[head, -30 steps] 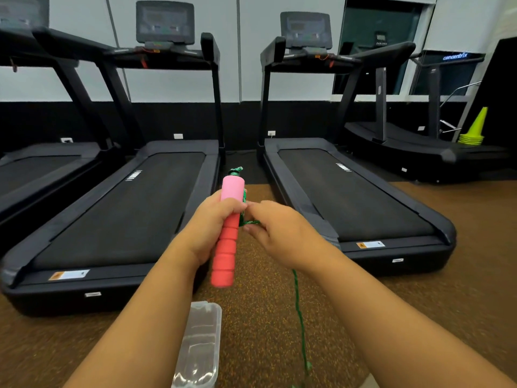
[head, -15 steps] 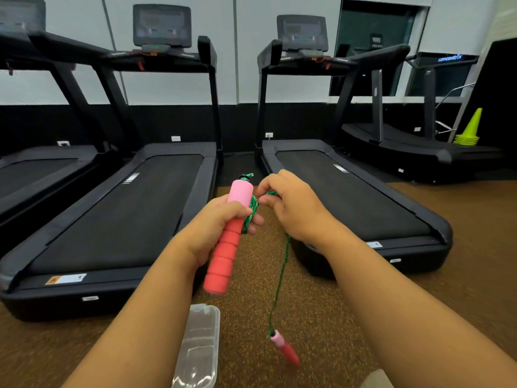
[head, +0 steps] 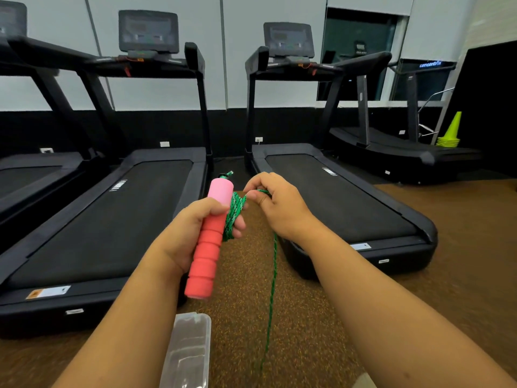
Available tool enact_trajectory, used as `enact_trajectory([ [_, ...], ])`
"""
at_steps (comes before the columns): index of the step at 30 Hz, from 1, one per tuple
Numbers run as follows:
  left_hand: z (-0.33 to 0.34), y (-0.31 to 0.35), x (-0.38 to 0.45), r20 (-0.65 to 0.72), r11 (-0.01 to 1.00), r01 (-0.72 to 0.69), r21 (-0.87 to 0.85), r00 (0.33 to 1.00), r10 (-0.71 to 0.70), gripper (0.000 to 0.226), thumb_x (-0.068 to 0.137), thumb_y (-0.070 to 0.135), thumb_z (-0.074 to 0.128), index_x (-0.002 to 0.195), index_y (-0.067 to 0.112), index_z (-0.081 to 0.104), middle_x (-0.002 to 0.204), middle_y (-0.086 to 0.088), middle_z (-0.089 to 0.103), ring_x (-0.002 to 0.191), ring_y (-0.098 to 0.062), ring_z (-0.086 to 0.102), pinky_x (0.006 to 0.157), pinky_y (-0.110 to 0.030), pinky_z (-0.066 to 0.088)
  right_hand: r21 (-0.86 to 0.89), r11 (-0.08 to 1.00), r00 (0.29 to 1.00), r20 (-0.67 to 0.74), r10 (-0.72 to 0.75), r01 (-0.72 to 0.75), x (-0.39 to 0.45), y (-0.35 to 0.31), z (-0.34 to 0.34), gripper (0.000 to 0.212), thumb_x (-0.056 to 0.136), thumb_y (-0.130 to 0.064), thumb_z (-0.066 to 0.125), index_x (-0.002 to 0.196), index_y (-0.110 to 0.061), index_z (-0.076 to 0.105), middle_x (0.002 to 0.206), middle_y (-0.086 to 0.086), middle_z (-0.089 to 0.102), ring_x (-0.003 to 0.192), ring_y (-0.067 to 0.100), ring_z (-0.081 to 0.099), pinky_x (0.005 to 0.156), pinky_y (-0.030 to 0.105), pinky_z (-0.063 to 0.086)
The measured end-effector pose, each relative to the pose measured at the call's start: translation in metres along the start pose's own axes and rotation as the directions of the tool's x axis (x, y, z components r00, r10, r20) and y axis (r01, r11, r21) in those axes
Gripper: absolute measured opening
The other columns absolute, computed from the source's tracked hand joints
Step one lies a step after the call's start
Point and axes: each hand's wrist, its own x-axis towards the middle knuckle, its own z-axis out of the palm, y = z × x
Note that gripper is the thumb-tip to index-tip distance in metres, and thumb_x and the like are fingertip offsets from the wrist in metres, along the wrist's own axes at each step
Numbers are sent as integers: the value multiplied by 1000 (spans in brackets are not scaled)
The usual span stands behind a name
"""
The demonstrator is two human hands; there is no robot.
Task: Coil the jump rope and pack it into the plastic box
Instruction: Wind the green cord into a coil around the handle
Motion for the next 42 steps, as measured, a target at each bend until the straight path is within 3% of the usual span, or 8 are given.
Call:
enact_trajectory([
  [8, 4, 8, -3, 77, 974, -16, -228, 996, 35, 75, 49, 28, 80, 109, -11, 58, 94, -29, 65, 69, -30, 63, 66, -32, 58, 207, 973, 995, 6, 99, -98, -10, 0, 15, 22, 102, -23, 41, 105, -18, 62, 101, 4, 65, 95, 20, 58, 80, 32, 47],
  [19, 15, 17, -12, 142, 907, 85, -412, 989, -28, 84, 55, 15, 74, 130, -10, 43, 107, -28, 58, 67, -31, 63, 55, -25, 56, 198, 971, 990, -18, 139, -133, -18, 0, 20, 25, 102, -25, 41, 86, -35, 57, 83, -11, 59, 75, 5, 51, 64, 24, 41],
  [22, 24, 19, -15, 89, 884, 44, -465, 996, -3, 56, 67, 15, 59, 117, -11, 54, 99, -24, 63, 63, -28, 65, 49, -23, 55, 224, 959, 985, 31, 169, -171, -25, -2, 26, 25, 103, -30, 38, 104, -42, 59, 86, -16, 56, 74, 0, 49, 66, 24, 41],
  [24, 27, 21, -17, 46, 873, 9, -487, 999, 16, 41, 75, 15, 45, 98, -11, 66, 90, -23, 68, 60, -25, 67, 45, -21, 54, 168, 970, 983, 74, 165, -176, -29, -2, 28, 28, 103, -33, 36, 125, -35, 54, 87, -12, 58, 73, 3, 49, 69, 29, 44],
  [28, 31, 24, -19, -12, 868, -59, -494, 998, 61, 59, 79, 18, 40, 132, -6, 45, 122, -22, 60, 87, -27, 60, 51, -21, 55, 0, 996, 987, 138, 84, -85, -36, -4, 32, 23, 103, -29, 38, 120, -20, 50, 97, 4, 63, 85, 21, 57, 75, 37, 47],
  [34, 25, 25, -16, -89, 833, -202, -515, 979, 182, 62, 78, 18, 41, 135, -7, 41, 123, -20, 58, 111, -31, 54, 71, -25, 57, -173, 985, 958, 284, 34, 17, -53, -7, 38, 18, 103, -30, 36, 117, -24, 44, 100, 6, 62, 87, 26, 57, 73, 40, 48],
  [37, 17, 18, -10, -207, 912, -248, -326, 960, 187, 49, 81, 14, 44, 124, -7, 53, 123, -21, 63, 118, -32, 57, 100, -37, 47, -311, 943, 949, 315, -18, 121, -61, -10, 39, 17, 101, -24, 42, 117, -23, 43, 105, 5, 60, 93, 29, 59, 74, 42, 49],
  [42, 8, 10, -12, -173, 978, -136, -155, 979, 109, 59, 72, 22, 57, 125, -1, 53, 130, -18, 61, 118, -27, 58, 91, -38, 53, -457, 839, 943, 276, -184, 297, -56, -19, 28, 18, 98, -18, 47, 116, -20, 49, 99, 3, 55, 83, 25, 55, 62, 32, 32],
])
